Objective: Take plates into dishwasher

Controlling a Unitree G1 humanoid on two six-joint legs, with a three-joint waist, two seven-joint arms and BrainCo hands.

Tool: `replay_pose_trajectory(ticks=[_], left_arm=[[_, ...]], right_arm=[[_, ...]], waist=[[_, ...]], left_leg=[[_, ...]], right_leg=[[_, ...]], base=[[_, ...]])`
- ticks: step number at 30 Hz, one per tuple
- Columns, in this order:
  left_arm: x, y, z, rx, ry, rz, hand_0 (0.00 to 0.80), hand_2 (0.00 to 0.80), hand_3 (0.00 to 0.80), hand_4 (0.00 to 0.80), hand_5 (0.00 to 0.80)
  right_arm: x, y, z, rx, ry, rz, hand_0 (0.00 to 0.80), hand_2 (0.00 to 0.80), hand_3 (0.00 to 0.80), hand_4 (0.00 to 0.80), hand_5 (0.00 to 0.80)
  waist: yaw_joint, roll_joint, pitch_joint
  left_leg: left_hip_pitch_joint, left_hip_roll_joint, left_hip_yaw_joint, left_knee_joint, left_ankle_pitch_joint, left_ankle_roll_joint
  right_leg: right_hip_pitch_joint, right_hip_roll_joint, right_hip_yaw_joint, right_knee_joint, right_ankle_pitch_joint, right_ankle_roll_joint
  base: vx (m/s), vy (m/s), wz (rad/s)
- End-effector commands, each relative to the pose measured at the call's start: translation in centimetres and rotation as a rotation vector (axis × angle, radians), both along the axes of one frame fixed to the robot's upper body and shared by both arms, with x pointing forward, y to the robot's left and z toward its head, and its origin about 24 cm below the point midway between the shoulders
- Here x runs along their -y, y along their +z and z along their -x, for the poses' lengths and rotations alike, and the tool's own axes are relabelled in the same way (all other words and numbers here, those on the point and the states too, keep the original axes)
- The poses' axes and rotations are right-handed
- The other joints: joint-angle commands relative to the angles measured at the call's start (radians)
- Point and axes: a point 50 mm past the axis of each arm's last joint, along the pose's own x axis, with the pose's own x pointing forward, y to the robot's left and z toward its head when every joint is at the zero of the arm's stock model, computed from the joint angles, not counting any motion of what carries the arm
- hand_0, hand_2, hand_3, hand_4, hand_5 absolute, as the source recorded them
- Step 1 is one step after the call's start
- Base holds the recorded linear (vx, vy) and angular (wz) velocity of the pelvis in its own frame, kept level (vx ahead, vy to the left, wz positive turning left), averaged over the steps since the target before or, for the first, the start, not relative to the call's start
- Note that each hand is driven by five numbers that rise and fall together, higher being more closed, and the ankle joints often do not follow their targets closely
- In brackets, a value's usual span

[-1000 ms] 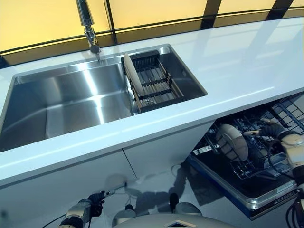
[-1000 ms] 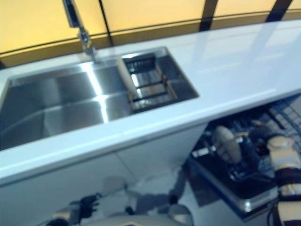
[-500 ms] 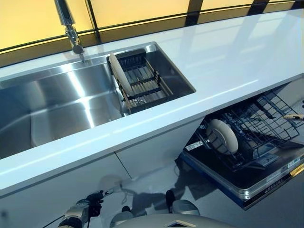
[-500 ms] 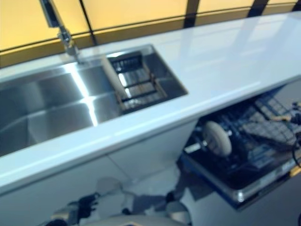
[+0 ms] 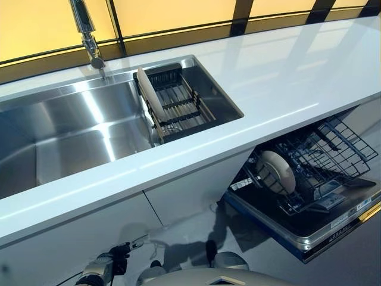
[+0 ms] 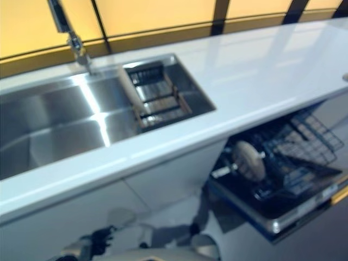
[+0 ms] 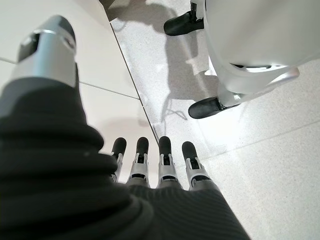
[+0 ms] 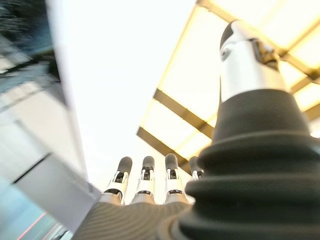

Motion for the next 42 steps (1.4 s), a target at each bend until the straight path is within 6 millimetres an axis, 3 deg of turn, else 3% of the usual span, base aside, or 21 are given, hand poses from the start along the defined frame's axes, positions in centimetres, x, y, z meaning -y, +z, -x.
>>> replay_pose_trajectory(ticks=[1,6,9,19,32,42], left_arm=[[-0.8,0.3,-0.6,-0.004,-0.017,-0.04,0.0,0.0,0.0,0.0,0.0],[-0.8,0.3,-0.6,-0.013,-0.019,-0.035,0.0,0.0,0.0,0.0,0.0],[-0.6,0.4,-1.0,-0.009,-0.021,-0.034,0.0,0.0,0.0,0.0,0.0],[-0.1,0.7,-2.1,-0.015,-0.036,-0.006,0.0,0.0,0.0,0.0,0.0],[-0.1,1.0,-2.8,-0.023,0.018,0.001,0.0,0.0,0.0,0.0,0.0],[0.1,1.2,-3.6,-0.011,0.05,0.014,0.0,0.0,0.0,0.0,0.0]], right_arm=[[-1.6,4.0,-0.7,0.12,0.02,0.029,0.0,0.0,0.0,0.0,0.0],[-4.1,4.7,-2.6,0.132,0.127,-0.002,0.0,0.0,0.0,0.0,0.0],[-6.9,4.4,-4.3,0.104,0.236,0.005,0.0,0.0,0.0,0.0,0.0],[-15.2,1.3,-9.0,0.015,0.5,-0.107,0.0,0.0,0.0,0.0,0.0],[-20.1,0.0,-10.7,-0.082,0.582,-0.191,0.0,0.0,0.0,0.0,0.0],[-21.9,-1.5,-11.1,-0.095,0.545,-0.251,0.0,0.0,0.0,0.0,0.0]], waist=[[0.059,-0.056,-0.033],[0.084,-0.057,-0.036],[0.102,-0.056,-0.035],[0.174,-0.043,-0.028],[0.232,-0.04,-0.011],[0.252,-0.039,0.014]], left_leg=[[0.0,-0.058,-0.074,0.009,-0.054,0.064],[-0.004,-0.062,-0.091,0.009,-0.051,0.061],[-0.007,-0.064,-0.103,0.009,-0.045,0.06],[-0.015,-0.068,-0.143,0.007,-0.028,0.054],[-0.04,-0.076,-0.187,0.003,-0.007,0.048],[-0.043,-0.083,-0.204,0.003,-0.007,0.058]], right_leg=[[0.04,-0.006,-0.06,0.017,-0.033,0.041],[0.047,-0.013,-0.079,0.015,-0.035,0.04],[0.05,-0.02,-0.095,0.014,-0.034,0.041],[0.074,-0.039,-0.154,0.008,-0.036,0.038],[0.088,-0.062,-0.218,0.006,-0.036,0.044],[0.089,-0.082,-0.239,0.016,-0.031,0.057]], base=[[0.0,0.0,0.0],[0.007,0.001,0.14],[0.011,0.015,0.12],[0.031,0.04,0.16],[0.001,0.06,0.18],[-0.018,0.05,0.08]])
